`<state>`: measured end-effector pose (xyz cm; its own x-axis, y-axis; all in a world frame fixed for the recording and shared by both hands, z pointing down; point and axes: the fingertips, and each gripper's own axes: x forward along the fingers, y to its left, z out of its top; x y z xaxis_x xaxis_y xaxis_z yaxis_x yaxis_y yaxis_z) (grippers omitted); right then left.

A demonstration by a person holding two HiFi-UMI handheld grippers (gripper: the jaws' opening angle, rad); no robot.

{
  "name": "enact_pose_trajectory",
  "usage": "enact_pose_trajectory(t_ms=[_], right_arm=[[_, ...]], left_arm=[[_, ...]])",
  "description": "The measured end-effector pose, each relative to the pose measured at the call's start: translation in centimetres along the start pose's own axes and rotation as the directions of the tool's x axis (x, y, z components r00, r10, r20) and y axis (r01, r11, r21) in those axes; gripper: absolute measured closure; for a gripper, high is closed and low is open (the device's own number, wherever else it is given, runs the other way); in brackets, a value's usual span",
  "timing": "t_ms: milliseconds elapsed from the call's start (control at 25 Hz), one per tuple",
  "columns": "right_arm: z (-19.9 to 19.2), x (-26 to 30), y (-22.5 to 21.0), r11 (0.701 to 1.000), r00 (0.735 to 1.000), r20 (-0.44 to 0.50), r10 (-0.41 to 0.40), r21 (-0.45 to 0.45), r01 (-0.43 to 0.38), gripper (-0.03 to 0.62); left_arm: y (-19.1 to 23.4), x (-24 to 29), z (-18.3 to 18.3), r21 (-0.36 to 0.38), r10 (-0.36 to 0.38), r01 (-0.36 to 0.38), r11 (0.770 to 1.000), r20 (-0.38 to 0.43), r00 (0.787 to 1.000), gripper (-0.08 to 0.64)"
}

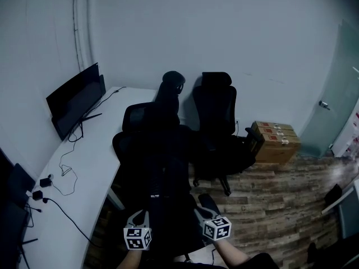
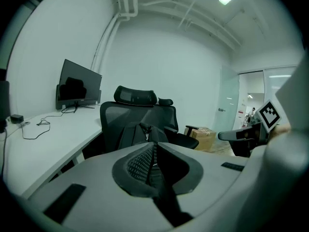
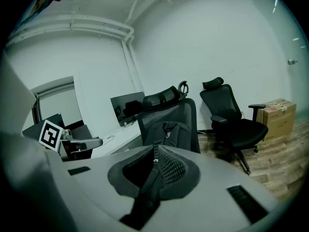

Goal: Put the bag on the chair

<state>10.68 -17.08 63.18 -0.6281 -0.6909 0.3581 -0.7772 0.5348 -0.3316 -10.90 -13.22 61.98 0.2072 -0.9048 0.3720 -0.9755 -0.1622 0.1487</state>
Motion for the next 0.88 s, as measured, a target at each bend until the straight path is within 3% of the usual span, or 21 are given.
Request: enact_pose_trajectory(t_ms=[880], right_arm=[[-3.6,-7.4,0.7,0.991,0.991,-0.012,0.132,-0.013,-0.132,0.535]], left_arm=[[-8.2,-6.4,-3.7,-0.03,0.069,-0.068,0.997,0.048,0.996,0.528]])
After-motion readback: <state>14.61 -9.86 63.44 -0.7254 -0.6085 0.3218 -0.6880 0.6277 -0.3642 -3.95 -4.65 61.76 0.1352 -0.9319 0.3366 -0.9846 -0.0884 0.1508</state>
